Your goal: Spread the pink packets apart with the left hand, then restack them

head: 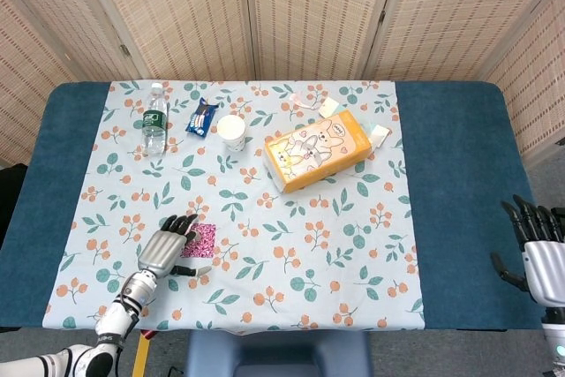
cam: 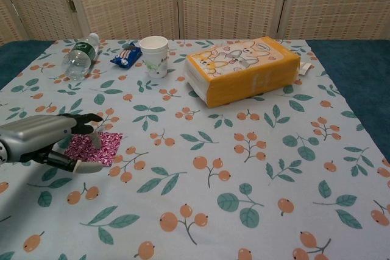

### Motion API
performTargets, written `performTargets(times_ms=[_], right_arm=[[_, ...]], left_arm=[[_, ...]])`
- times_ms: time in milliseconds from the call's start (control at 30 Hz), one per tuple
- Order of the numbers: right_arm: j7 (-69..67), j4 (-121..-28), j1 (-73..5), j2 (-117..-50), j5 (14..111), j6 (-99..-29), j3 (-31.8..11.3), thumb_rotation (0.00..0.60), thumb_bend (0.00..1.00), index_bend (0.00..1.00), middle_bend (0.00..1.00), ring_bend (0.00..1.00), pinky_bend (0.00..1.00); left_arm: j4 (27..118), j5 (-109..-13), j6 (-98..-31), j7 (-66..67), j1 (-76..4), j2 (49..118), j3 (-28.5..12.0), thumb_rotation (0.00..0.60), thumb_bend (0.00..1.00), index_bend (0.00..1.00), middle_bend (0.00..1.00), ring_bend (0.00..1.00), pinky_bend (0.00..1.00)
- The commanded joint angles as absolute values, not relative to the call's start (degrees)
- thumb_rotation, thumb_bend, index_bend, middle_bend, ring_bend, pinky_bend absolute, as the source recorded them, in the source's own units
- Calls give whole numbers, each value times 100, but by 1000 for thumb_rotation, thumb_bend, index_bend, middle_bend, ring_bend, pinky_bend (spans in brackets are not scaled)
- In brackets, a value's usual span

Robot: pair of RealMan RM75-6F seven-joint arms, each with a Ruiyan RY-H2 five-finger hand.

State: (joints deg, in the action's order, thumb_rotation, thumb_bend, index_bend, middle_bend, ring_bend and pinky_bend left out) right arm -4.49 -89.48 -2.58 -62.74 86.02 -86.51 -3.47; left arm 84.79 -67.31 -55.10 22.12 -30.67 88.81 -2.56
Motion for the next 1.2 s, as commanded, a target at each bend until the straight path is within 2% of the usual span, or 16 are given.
performTargets(times_ms=[33, 700, 967, 1200], right_arm=[[-461, -8944, -239, -6270, 8593, -8665, -344, 600, 394, 35, 32, 0, 0], [-616, -8821, -149, -6289, 8544, -8730, -363, 600, 394, 35, 32, 0, 0], [-637, -8808, -179, -6297, 8568, -8690, -374, 600, 394, 35, 32, 0, 0], [-674, -8767, -188, -6329, 8591, -8681, -372, 600, 393, 35, 32, 0, 0]], left_arm=[[8529, -6699, -5511, 2284, -3112, 8923, -277, 205, 146, 335, 28, 0, 0], [8812, -6473, -5583, 2793, -3314, 9062, -302, 208, 147, 333, 26, 0, 0], [9121, -6629, -5985, 2599, -3187, 8807, -375, 209, 147, 324, 18, 0, 0], [8925, -6282, -5827, 2361, -3150, 8653, -443, 210, 147, 322, 16, 0, 0]])
